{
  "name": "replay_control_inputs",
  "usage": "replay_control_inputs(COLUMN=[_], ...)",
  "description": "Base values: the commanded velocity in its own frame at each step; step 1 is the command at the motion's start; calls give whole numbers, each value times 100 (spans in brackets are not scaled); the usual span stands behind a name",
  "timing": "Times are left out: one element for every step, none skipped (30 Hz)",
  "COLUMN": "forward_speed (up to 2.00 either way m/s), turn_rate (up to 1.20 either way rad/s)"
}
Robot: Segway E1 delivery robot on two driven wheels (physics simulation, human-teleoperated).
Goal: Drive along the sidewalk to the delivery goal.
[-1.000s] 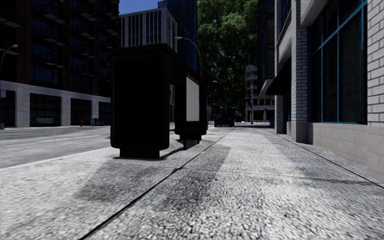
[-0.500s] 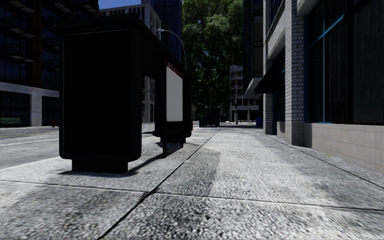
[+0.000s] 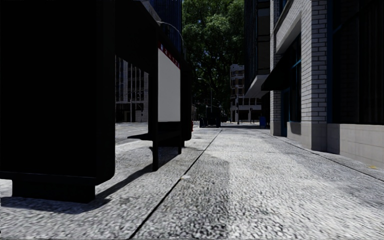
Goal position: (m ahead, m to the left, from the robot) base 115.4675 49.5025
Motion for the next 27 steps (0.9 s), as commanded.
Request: replay_control_inputs(forward_speed=[200, 200, 200, 200, 200, 200, 200, 200, 200, 200, 200, 200, 200, 200, 200, 200, 200, 200, 200, 200, 200, 200, 200, 200, 200, 200, 200], turn_rate=[-23, -37, -37, -47, -52, -53, -53, -53, -54, -54, -54, -54, -54, -54, -54, -54, -54, -54, -54, -54, -47, -47, -20, 0, 0, 0, 0])
